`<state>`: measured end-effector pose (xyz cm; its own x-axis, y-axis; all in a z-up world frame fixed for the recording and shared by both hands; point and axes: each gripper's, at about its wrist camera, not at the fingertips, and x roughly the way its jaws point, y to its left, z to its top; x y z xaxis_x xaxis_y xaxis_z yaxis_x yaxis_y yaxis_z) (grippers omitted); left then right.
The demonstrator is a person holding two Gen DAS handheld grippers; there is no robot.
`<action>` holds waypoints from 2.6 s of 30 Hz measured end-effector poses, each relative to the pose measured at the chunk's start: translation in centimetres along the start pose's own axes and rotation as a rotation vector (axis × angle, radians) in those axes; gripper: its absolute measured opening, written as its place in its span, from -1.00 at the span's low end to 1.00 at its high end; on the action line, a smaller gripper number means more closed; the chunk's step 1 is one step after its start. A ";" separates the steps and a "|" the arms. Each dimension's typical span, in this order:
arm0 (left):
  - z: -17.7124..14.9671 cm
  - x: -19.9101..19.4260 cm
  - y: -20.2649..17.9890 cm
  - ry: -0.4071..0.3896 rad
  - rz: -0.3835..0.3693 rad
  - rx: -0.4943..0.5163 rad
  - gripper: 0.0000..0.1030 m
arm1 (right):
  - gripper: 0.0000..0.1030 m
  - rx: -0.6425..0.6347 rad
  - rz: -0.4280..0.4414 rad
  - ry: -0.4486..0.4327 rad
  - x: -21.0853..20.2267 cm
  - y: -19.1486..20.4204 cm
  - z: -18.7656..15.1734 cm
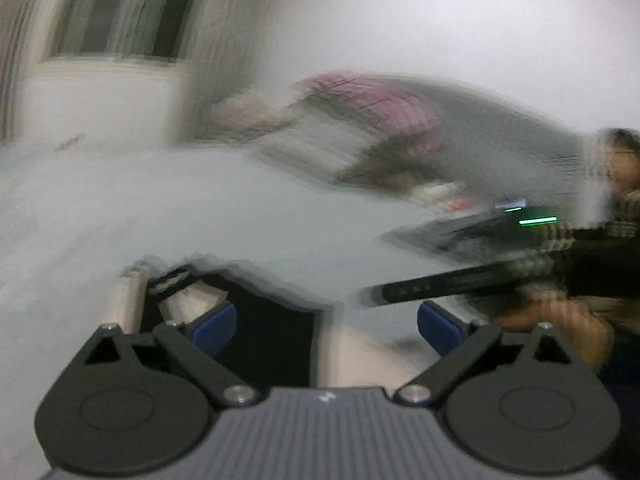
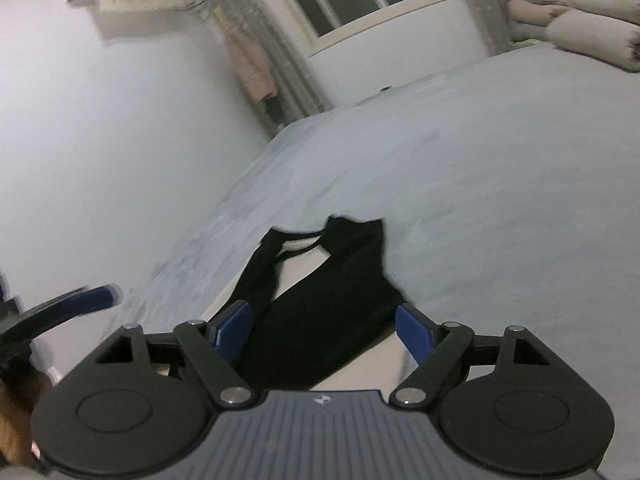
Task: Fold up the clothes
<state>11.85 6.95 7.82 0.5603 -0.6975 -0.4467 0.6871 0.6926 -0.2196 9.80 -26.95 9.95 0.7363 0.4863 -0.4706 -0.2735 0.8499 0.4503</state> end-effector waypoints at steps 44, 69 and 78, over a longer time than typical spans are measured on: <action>-4.5 -0.8 7.6 0.251 0.360 0.161 -0.81 | -0.86 -0.064 0.077 0.295 22.9 6.7 6.5; -3.6 -4.9 14.0 0.082 0.354 -0.372 -0.06 | -0.24 -0.151 0.024 0.298 31.1 12.6 8.8; -4.4 -1.8 9.4 0.235 0.457 0.011 0.05 | 0.04 -0.185 0.050 0.353 28.8 10.3 7.8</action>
<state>15.29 15.51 2.74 0.6861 -0.2628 -0.6783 0.4019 0.9142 0.0523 32.98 -5.81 6.92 0.4698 0.5401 -0.6982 -0.4343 0.8300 0.3499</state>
